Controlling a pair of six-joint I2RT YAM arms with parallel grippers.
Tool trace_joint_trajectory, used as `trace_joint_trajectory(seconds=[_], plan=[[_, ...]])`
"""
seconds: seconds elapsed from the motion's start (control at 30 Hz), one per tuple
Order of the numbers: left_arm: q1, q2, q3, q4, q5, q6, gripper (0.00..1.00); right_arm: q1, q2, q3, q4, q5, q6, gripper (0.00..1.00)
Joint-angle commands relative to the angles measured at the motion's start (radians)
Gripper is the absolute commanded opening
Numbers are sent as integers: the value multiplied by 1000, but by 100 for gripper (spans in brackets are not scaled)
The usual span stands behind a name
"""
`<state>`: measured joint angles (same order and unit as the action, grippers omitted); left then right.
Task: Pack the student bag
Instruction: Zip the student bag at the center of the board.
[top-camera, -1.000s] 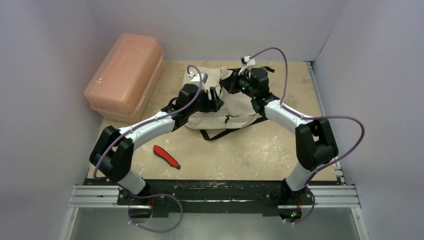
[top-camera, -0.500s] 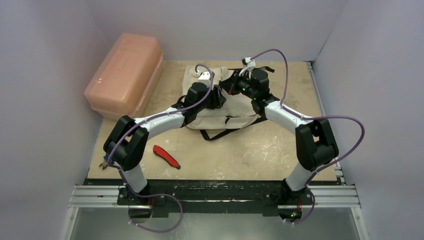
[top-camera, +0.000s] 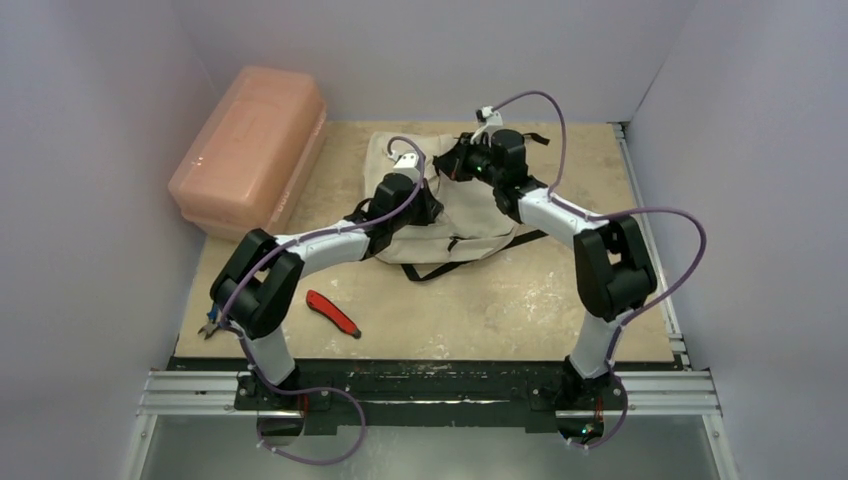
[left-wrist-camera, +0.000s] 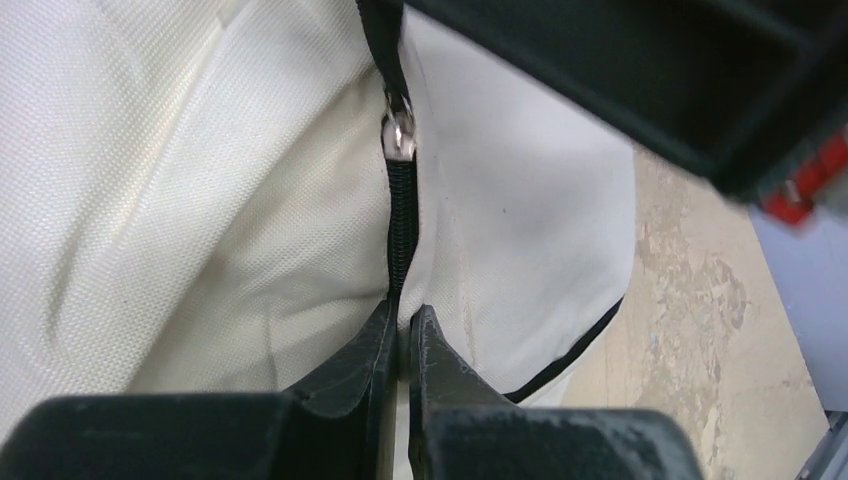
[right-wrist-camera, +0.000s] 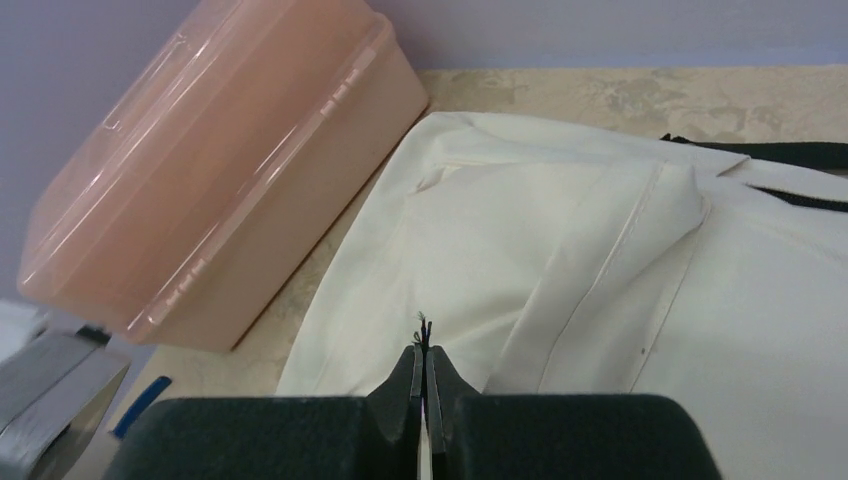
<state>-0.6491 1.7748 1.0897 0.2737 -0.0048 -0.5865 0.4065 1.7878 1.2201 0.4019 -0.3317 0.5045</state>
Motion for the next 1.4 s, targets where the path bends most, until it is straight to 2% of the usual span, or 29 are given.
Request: trace_joint_trajectory(seconds=[0.0, 0.17, 0.37, 0.47, 0.53, 0.57, 0.6, 0.63, 0.7, 0.77, 0.83, 0.93, 1.03, 1.13, 1.2, 1.37], plan=[[-9, -24, -132, -75, 56, -11, 0, -31, 83, 243, 128, 42, 24, 0], [-10, -73, -235, -60, 69, -15, 0, -72, 234, 413, 95, 88, 12, 0], [-9, -107, -255, -59, 104, -15, 0, -79, 408, 658, 21, 58, -48, 0], [-10, -109, -247, -63, 123, -24, 0, -82, 470, 776, -53, 54, -85, 0], [-9, -109, -232, -74, 142, -34, 0, -85, 494, 867, -173, 37, -119, 0], [-9, -108, -213, -97, 149, -37, 0, -84, 485, 892, -238, 50, -140, 10], [-7, -106, -189, -134, 154, -42, 0, -83, 463, 892, -304, 73, -167, 29], [-4, -103, -155, -187, 167, -47, 0, -82, 425, 870, -357, 96, -178, 47], [12, -93, -102, -267, 213, -64, 14, -84, 317, 768, -441, 104, -200, 69], [32, -96, -83, -306, 265, -102, 28, -97, 160, 597, -499, 159, -216, 86], [49, -122, -89, -302, 303, -137, 40, -118, 18, 455, -544, 202, -192, 98], [68, -186, -82, -331, 358, -148, 48, -203, -154, 251, -600, 113, -88, 99], [79, -293, -68, -382, 418, -143, 52, -309, -286, -11, -534, -18, -8, 99], [88, -405, -70, -429, 473, -139, 54, -455, -370, -301, -360, -177, 93, 99], [91, -475, -71, -463, 507, -145, 54, -517, -382, -472, -142, -289, 166, 99], [91, -642, -101, -536, 551, -172, 56, -543, -276, -611, 171, -433, 233, 99]])
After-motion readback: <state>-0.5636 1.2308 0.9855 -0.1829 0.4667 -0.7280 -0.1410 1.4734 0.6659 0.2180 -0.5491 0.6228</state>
